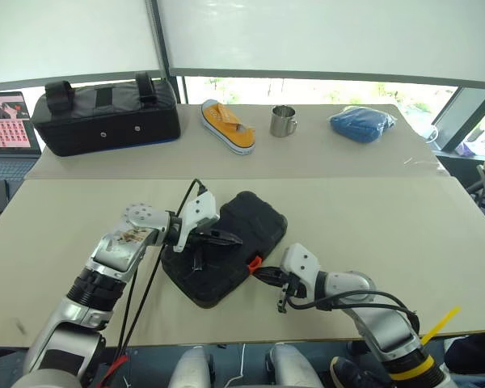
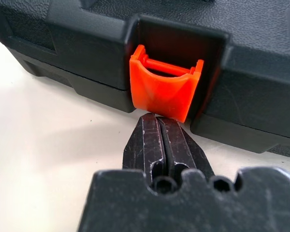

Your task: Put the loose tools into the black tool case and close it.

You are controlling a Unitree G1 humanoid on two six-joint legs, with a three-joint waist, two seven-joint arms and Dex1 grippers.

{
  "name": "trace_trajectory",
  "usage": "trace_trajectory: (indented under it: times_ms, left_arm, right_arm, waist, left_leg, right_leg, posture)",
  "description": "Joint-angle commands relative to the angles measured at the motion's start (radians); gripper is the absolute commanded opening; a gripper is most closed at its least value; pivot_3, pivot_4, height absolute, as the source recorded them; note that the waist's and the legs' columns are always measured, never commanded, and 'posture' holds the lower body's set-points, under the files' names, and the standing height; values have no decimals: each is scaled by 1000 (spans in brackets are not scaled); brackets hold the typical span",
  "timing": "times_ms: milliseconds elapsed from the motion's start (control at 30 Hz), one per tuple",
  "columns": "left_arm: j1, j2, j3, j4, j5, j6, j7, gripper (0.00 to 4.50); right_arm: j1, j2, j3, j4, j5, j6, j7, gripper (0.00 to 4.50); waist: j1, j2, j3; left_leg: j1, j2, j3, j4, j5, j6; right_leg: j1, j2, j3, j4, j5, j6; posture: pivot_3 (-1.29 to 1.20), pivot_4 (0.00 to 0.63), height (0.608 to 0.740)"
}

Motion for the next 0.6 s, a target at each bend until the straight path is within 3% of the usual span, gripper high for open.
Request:
trace_trajectory:
  times_ms: [33,67,100,233,267,467,500,600]
  left_arm:
    - [107,-11,1,98,64,-70,83,66]
    - [119,-7,30,92,60,-95,97,66]
    - [138,-1,71,75,42,-130,103,574]
    - [249,57,253,-27,-67,-203,73,1740]
    - [267,67,273,-37,-83,-211,64,2193]
    - [496,160,512,-17,-103,-350,78,4285]
    - [535,161,547,-5,-87,-397,98,4466]
    - [634,165,613,21,-67,-497,118,4466]
  right_arm:
    - [-1,8,-114,-116,123,4,7,0]
    - [17,-7,-137,-140,154,24,17,0]
    - [37,-29,-163,-163,173,27,27,591]
    - [150,-158,-272,-207,212,1,106,1743]
    - [167,-178,-286,-203,215,-11,118,2213]
    - [221,-247,-456,-4,181,-367,219,4207]
    - [218,-240,-484,38,218,-422,263,4415]
    - [206,-261,-519,137,249,-496,334,4415]
  waist:
    - [0,1,0]
    - [1,2,1]
    - [1,2,1]
    - [-8,4,1]
    - [-8,3,1]
    - [-19,2,3]
    - [-20,1,4]
    - [-19,2,4]
  left_leg:
    - [0,0,0,0,0,0]
    - [0,0,0,0,0,0]
    - [0,0,0,0,0,0]
    - [0,1,0,-5,0,0]
    - [1,1,0,-7,0,0]
    - [-1,1,1,-13,0,0]
    - [-1,1,1,-13,0,0]
    - [2,1,2,-16,0,0]
  right_leg:
    - [0,0,0,0,0,0]
    - [0,0,0,0,0,-1]
    - [0,0,0,0,0,-1]
    - [-1,0,3,-1,0,-1]
    - [-1,0,2,-3,0,-2]
    - [-6,0,4,-5,0,-4]
    - [-6,-1,4,-5,0,-5]
    - [-5,-1,5,-6,1,-7]
  posture:
    - [0,150,740]
    - [0,150,740]
    - [0,150,740]
    - [0,150,740]
    - [0,150,740]
    - [0,150,740]
    - [0,150,740]
    - [0,150,740]
